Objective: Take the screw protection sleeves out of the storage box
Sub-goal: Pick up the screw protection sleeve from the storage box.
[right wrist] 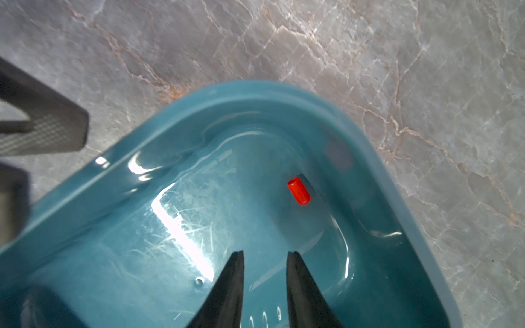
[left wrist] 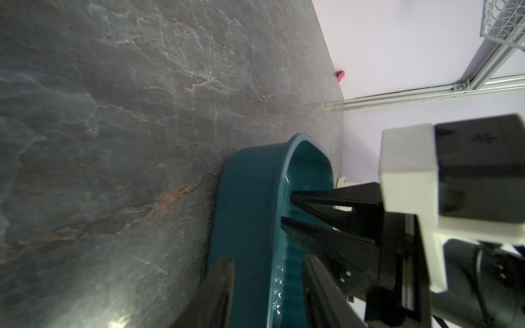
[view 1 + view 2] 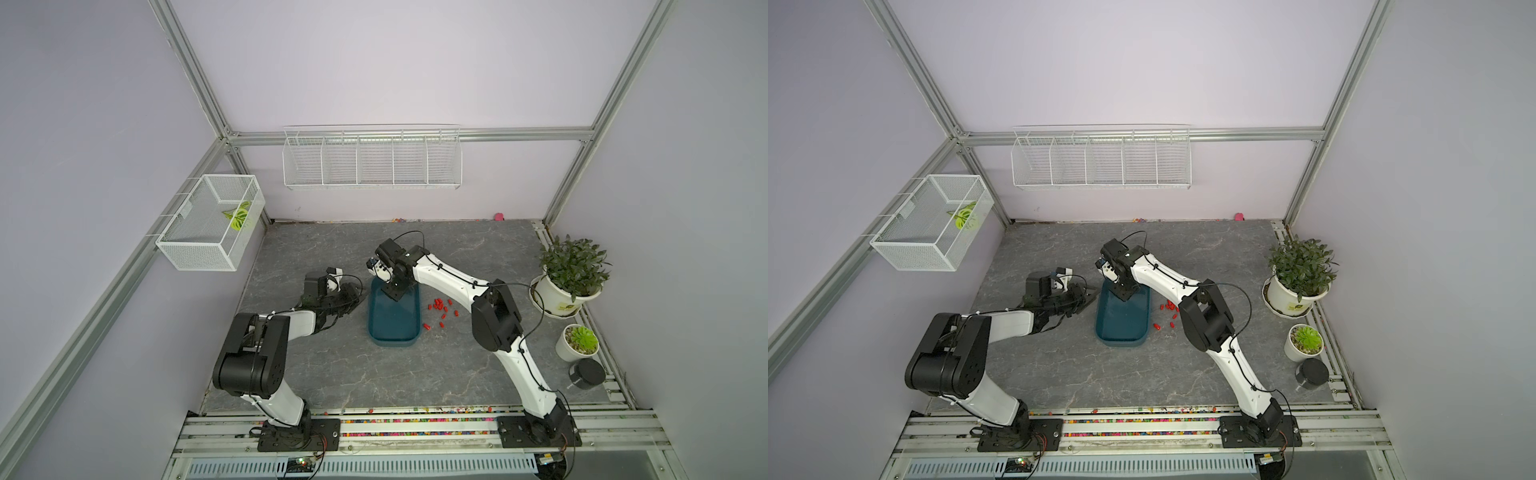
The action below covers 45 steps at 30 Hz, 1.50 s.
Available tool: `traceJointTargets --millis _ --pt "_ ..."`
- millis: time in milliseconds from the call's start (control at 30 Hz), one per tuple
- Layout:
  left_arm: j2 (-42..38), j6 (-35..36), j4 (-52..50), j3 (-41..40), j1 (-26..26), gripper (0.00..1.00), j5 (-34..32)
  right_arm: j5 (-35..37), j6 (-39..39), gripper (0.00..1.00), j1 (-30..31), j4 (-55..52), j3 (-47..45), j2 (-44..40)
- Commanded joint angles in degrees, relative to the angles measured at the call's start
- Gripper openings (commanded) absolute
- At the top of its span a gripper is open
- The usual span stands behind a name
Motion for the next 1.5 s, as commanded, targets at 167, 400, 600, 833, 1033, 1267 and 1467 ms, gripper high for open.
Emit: traceJointTargets --millis 167,400,600,833,1033,1267,1467 --pt "0.6 -0.1 0.4 1.2 0.4 0.46 0.8 -1.1 -0.4 0.3 -1.4 0.7 3.1 2.7" --pt "0.7 0.0 0.4 1.3 0.4 0.46 0.7 -1.9 -0.6 0.3 -2.1 0.3 4.6 4.1" --pt "0.7 0.0 0.4 1.2 0.4 0.46 0.7 -2.7 -0.6 0.3 -2.3 -0.3 5.6 5.1" --pt "0.7 0.0 0.2 1.3 0.4 0.46 0.7 -2.6 -1.0 0.29 -2.3 0.1 5.6 5.8" --pt "0.7 0.0 0.1 1.4 0.4 0.46 0.7 -2.0 -1.3 0.29 -2.3 -0.7 7.0 7.3" --pt "0.9 0.1 0.0 1.5 0.4 0.46 0.8 -2.1 -1.3 0.29 -2.3 -0.9 7.6 8.3" --pt "0.9 0.1 0.0 1.6 0.4 0.46 0.8 -2.0 -1.2 0.24 -2.3 -0.9 7.6 8.9"
